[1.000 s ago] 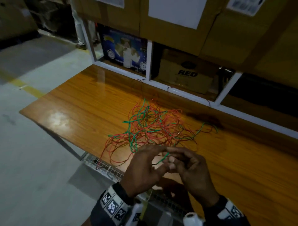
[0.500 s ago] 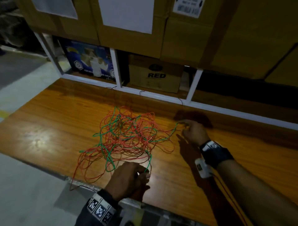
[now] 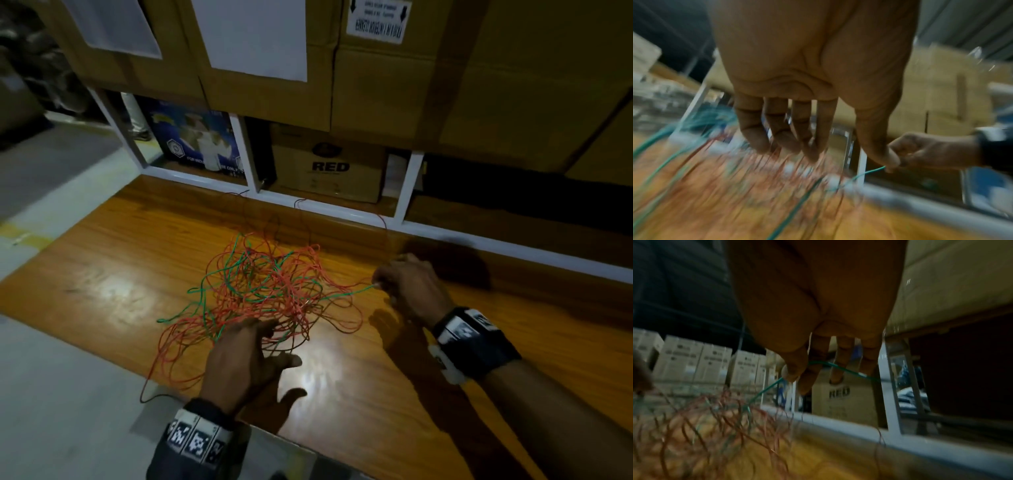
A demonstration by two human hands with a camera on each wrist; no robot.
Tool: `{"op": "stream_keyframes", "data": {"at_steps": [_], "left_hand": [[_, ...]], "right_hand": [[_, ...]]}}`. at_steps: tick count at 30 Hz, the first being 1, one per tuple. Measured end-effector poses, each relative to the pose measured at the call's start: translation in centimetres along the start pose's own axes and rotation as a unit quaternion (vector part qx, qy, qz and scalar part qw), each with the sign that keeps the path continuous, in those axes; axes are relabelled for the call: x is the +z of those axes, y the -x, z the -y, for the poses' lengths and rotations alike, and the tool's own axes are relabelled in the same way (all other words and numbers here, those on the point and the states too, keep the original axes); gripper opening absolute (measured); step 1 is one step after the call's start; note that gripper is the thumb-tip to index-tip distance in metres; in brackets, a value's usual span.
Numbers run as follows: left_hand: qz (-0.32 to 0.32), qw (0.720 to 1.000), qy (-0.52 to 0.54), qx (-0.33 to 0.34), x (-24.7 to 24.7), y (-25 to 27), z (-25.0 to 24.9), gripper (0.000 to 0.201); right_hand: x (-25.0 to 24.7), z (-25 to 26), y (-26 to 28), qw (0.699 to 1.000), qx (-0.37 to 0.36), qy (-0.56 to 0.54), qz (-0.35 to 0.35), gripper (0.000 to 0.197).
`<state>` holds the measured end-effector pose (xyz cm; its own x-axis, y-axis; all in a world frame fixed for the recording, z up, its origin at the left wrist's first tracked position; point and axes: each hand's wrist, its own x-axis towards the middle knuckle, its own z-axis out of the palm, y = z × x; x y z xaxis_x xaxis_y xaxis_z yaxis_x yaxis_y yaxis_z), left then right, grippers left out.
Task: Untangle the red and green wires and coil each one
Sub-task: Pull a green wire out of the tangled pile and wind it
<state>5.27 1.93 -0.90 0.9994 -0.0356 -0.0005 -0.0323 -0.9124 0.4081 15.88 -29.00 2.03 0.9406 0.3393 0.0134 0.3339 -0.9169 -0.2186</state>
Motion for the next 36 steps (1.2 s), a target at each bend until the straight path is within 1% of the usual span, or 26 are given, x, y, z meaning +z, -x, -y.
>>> {"op": "stream_keyframes", "data": {"at_steps": [2,3,4,7,8,10,11,12,14,15,17,19,21,22,23,24,25,26,27,28,29,31,33,34,35,36], "left_hand": [[-0.078,0.996,0.036,0.024,-1.2,0.0,-2.8,0.08],[-0.104,0.992,0.061,0.045,-1.5,-0.3,-4.4,0.074],[-0.109,0.988,0.087,0.07,-1.5,-0.8,-6.1,0.07],[-0.074,0.976,0.146,0.143,0.2,-3.1,-10.7,0.066],[-0.067,0.971,0.167,0.159,1.2,-4.1,-11.6,0.06],[-0.078,0.952,0.242,0.169,3.0,-5.7,-12.7,0.037],[-0.087,0.943,0.28,0.155,3.9,-6.3,-12.4,0.025],[-0.095,0.937,0.31,0.129,4.6,-6.9,-11.7,0.018],[-0.102,0.926,0.354,0.078,5.4,-7.7,-9.3,0.012],[-0.103,0.926,0.357,0.068,5.5,-8.0,-7.7,0.013],[-0.1,0.935,0.328,0.087,5.5,-8.2,-4.8,0.021],[-0.104,0.945,0.288,0.113,5.1,-8.4,-3.4,0.022],[-0.121,0.949,0.263,0.121,4.7,-9.0,-2.8,0.013],[-0.126,0.947,0.27,0.121,4.4,-9.2,-2.9,0.011],[-0.129,0.944,0.277,0.125,4.1,-9.4,-3.0,0.011],[-0.125,0.942,0.281,0.137,3.8,-9.4,-3.3,0.014],[-0.111,0.942,0.275,0.156,3.5,-9.3,-3.6,0.02],[-0.09,0.944,0.262,0.181,3.4,-9.0,-4.0,0.026],[-0.068,0.945,0.243,0.209,3.4,-8.7,-4.6,0.03],[-0.051,0.944,0.226,0.236,3.5,-8.5,-5.1,0.031],[-0.038,0.942,0.212,0.256,3.7,-8.4,-5.5,0.03],[-0.021,0.94,0.204,0.272,4.2,-8.3,-6.1,0.026],[-0.025,0.935,0.213,0.284,4.8,-8.2,-6.7,0.026],[-0.032,0.931,0.219,0.291,5.1,-8.2,-6.8,0.026],[-0.038,0.927,0.228,0.295,5.3,-8.1,-7.0,0.026],[-0.048,0.924,0.238,0.296,5.4,-8.1,-6.9,0.025]], "right_hand": [[-2.4,0.4,2.2,0.997,-0.01,-0.058,-0.043,0.021],[-3.2,0.8,3.1,0.994,-0.017,-0.091,-0.052,0.017],[-3.8,1.2,3.8,0.991,-0.027,-0.121,-0.058,0.014],[-4.8,2.4,4.8,0.977,-0.062,-0.191,-0.076,0.014],[-5.1,2.7,4.9,0.973,-0.07,-0.202,-0.086,0.016],[-6.1,2.9,5.0,0.966,-0.073,-0.217,-0.12,0.018],[-7.0,2.6,5.0,0.96,-0.07,-0.224,-0.155,0.019],[-8.1,1.9,5.1,0.951,-0.062,-0.23,-0.199,0.021],[-11.0,-0.5,5.7,0.923,-0.024,-0.252,-0.289,0.024],[-12.6,-2.1,6.3,0.91,0.006,-0.257,-0.327,0.026],[-15.3,-5.0,8.0,0.896,0.06,-0.243,-0.368,0.022],[-16.4,-7.1,10.1,0.899,0.09,-0.203,-0.378,0.017],[-15.7,-8.3,12.3,0.914,0.119,-0.164,-0.353,0.016],[-14.9,-9.0,13.3,0.925,0.136,-0.146,-0.324,0.014],[-13.9,-9.6,14.2,0.938,0.16,-0.125,-0.28,0.011],[-12.8,-10.0,15.0,0.951,0.206,-0.099,-0.209,0.013],[-11.5,-10.1,15.6,0.962,0.239,-0.053,-0.119,0.032],[-10.2,-9.9,16.0,0.97,0.242,0.013,-0.021,0.056],[-9.2,-9.2,16.3,0.972,0.224,0.061,0.047,0.076],[-8.4,-7.8,16.1,0.974,0.198,0.079,0.081,0.087],[-8.1,-5.7,15.6,0.98,0.165,0.069,0.084,0.088],[-7.3,-1.4,13.9,0.993,0.108,0.003,0.056,0.081],[-5.4,2.0,11.6,0.997,0.068,-0.031,0.029,0.073],[-4.3,3.3,10.4,0.998,0.054,-0.034,0.02,0.066],[-3.2,4.3,9.2,0.998,0.042,-0.035,0.012,0.055],[-2.2,5.1,8.1,0.999,0.04,-0.033,0.004,0.04]]}}
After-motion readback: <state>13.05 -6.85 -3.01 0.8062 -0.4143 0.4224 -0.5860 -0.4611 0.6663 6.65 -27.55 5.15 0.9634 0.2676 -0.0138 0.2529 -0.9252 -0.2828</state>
